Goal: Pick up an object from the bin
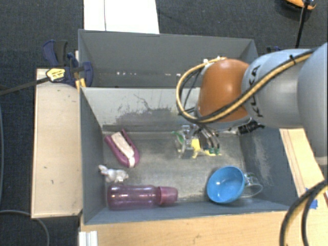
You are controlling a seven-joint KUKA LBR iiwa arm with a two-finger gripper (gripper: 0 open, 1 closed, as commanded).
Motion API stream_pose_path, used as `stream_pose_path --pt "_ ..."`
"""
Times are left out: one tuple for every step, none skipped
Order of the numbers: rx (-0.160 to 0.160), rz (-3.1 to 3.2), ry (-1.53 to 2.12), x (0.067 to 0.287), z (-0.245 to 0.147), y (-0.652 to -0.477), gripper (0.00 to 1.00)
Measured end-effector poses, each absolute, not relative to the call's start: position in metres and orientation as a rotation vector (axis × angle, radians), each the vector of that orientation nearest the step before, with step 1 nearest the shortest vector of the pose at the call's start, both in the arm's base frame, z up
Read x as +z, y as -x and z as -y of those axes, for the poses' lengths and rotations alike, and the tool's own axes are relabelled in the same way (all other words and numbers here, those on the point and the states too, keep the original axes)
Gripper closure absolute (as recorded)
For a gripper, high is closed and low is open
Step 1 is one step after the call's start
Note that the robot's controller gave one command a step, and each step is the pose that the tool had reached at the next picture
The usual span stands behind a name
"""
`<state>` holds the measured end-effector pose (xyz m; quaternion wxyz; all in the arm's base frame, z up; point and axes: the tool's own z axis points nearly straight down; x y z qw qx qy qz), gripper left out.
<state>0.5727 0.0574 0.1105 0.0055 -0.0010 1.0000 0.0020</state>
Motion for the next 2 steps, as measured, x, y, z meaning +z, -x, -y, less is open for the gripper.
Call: stream_pose_path --pt "0.006 -3.131 0.002 0.1153 -0.0574 -0.5724 1.0" --pt "0.007 -3.13 0.001 0.1196 -0.0575 -0.5725 1.0"
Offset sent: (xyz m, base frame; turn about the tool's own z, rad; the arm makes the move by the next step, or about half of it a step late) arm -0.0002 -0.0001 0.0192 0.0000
